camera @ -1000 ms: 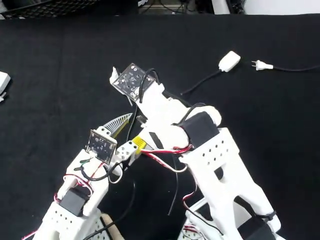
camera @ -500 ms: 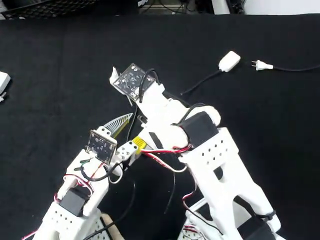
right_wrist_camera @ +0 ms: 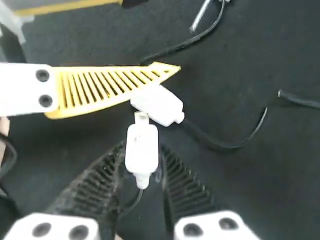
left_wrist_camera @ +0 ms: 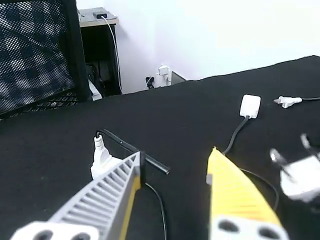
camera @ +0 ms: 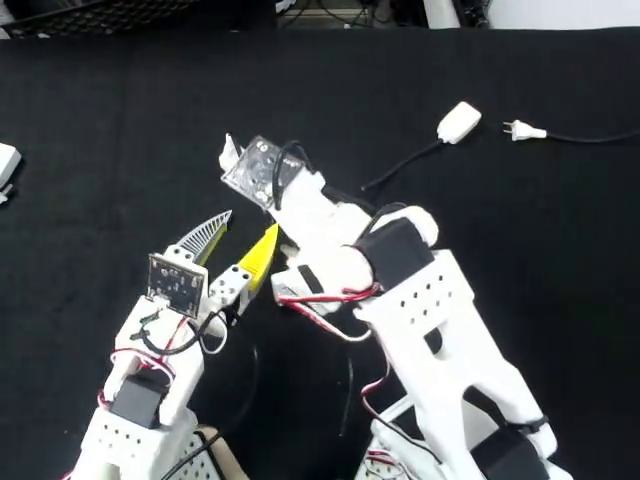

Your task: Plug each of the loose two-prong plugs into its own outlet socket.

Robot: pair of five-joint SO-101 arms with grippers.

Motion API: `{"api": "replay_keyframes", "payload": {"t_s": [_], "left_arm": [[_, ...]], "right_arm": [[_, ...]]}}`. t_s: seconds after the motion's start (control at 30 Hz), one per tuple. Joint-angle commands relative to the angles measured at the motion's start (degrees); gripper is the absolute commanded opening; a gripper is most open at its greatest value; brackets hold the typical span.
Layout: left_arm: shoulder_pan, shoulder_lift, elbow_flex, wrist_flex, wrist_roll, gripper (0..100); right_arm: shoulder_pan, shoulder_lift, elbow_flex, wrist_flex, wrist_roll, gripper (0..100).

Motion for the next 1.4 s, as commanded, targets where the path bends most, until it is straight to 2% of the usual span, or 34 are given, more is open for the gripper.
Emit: {"api": "replay_keyframes", "payload": {"t_s": [0.0, 0.23, 0.5, 0.67, 0.87, 1.37], "left_arm": [[-1.19, -0.44, 0.75, -0.79, -0.18, 22], [-2.51, -0.62, 0.75, -1.41, -0.18, 22], [4.26, -0.62, 0.75, -3.34, -0.18, 22], [5.23, -0.62, 0.75, -3.16, -0.18, 22], [5.23, -0.44, 0.75, -1.85, -0.18, 22], [4.97, -0.44, 0.75, -0.35, -0.18, 22]], "right_arm": [[2.29, -0.66, -2.15, 0.53, 0.35, 1.1], [4.22, -0.22, 1.19, 0.18, 1.14, 1.1], [4.13, -0.13, 12.26, -11.25, 2.64, 1.1], [3.96, -0.13, 14.2, -15.03, 2.73, 1.1], [3.96, 1.1, 10.77, -14.42, 2.37, 1.1], [3.96, 1.01, -2.15, -5.54, 2.29, 1.1]]}}
